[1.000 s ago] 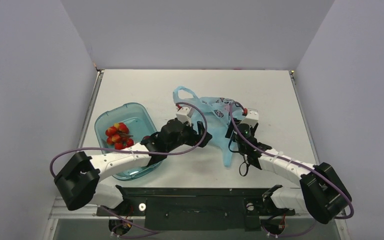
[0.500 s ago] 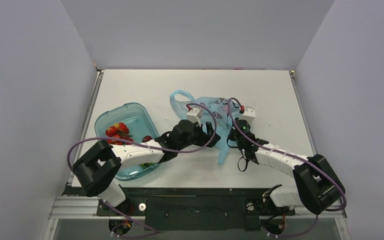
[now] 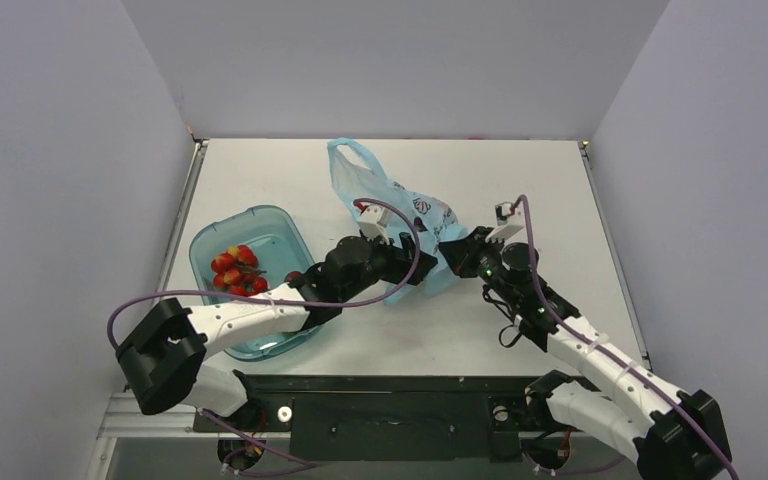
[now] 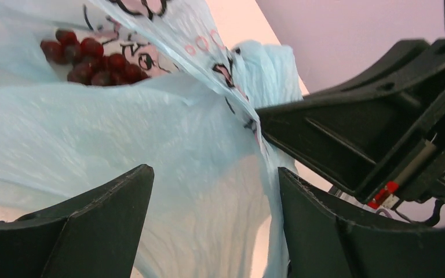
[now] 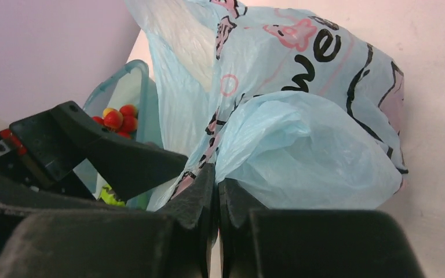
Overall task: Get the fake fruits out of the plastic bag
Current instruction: Adjust the plastic bag at the center of the board.
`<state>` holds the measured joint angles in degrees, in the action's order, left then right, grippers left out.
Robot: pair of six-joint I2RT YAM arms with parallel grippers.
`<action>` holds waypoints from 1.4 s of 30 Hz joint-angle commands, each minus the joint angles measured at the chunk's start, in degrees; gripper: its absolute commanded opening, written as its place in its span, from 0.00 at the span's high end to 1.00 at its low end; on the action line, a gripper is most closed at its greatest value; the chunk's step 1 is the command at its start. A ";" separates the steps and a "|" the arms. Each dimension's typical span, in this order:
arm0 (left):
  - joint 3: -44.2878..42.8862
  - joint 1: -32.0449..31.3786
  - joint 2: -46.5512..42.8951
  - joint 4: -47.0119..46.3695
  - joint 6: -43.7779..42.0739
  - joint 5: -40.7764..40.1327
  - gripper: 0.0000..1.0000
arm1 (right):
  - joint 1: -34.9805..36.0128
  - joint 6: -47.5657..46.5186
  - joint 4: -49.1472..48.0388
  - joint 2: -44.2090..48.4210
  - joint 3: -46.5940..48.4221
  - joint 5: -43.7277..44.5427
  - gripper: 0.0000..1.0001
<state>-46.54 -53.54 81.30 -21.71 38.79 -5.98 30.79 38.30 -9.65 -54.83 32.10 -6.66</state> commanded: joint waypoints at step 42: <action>-4.86 4.12 12.09 7.62 -4.71 -4.11 0.58 | 2.09 -8.57 -13.02 -5.46 -15.03 -0.64 1.00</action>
<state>-54.17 -48.27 95.09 -10.98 32.80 -9.34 32.67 30.59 -19.35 -60.66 17.21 -8.36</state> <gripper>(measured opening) 0.430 0.005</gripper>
